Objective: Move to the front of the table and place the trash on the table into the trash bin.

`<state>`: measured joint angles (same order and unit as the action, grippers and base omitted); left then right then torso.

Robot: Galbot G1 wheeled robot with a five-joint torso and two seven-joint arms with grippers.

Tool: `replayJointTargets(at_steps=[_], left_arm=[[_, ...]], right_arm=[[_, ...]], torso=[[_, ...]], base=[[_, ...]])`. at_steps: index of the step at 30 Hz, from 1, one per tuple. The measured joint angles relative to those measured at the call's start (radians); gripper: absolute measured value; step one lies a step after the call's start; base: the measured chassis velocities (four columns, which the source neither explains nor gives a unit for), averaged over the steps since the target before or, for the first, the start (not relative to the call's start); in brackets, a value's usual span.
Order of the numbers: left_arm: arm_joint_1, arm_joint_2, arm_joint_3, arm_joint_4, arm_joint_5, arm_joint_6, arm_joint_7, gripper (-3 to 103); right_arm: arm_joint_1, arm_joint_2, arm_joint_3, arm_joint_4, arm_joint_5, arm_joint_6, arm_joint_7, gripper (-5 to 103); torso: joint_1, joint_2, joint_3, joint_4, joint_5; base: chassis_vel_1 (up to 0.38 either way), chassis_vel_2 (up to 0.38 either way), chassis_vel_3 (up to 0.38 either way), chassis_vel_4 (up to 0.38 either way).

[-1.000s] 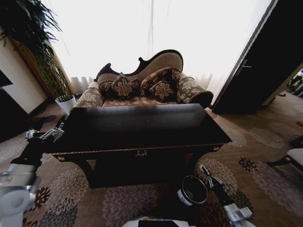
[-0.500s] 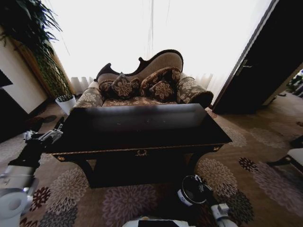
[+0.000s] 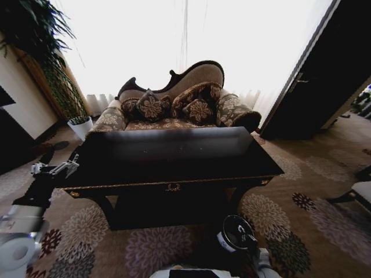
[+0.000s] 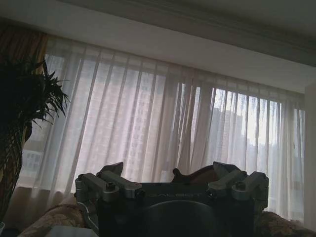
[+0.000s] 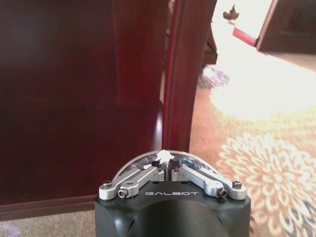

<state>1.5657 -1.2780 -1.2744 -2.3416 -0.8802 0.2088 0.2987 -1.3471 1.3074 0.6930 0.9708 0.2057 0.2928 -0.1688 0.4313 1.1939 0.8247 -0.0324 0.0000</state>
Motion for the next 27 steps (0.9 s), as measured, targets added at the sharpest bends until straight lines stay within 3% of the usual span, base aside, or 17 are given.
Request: replayJointTargets(at_steps=[18, 27], left_arm=[[0.049, 0.004, -0.026, -0.024, 0.011, -0.002, 0.002, 100], [0.072, 0.002, -0.039, -0.041, 0.010, -0.003, 0.002, 100]], right_arm=[[0.224, -0.048, -0.091, -0.255, 0.035, -0.092, 0.022, 2], [0.276, -0.048, -0.116, -0.321, 0.100, -0.199, 0.099, 2]], torso=[[0.000, 0.000, 0.000, 0.0000, 0.0000], [0.000, 0.000, 0.000, 0.0000, 0.0000]], base=[[0.000, 0.000, 0.000, 0.000], [0.000, 0.000, 0.000, 0.000]])
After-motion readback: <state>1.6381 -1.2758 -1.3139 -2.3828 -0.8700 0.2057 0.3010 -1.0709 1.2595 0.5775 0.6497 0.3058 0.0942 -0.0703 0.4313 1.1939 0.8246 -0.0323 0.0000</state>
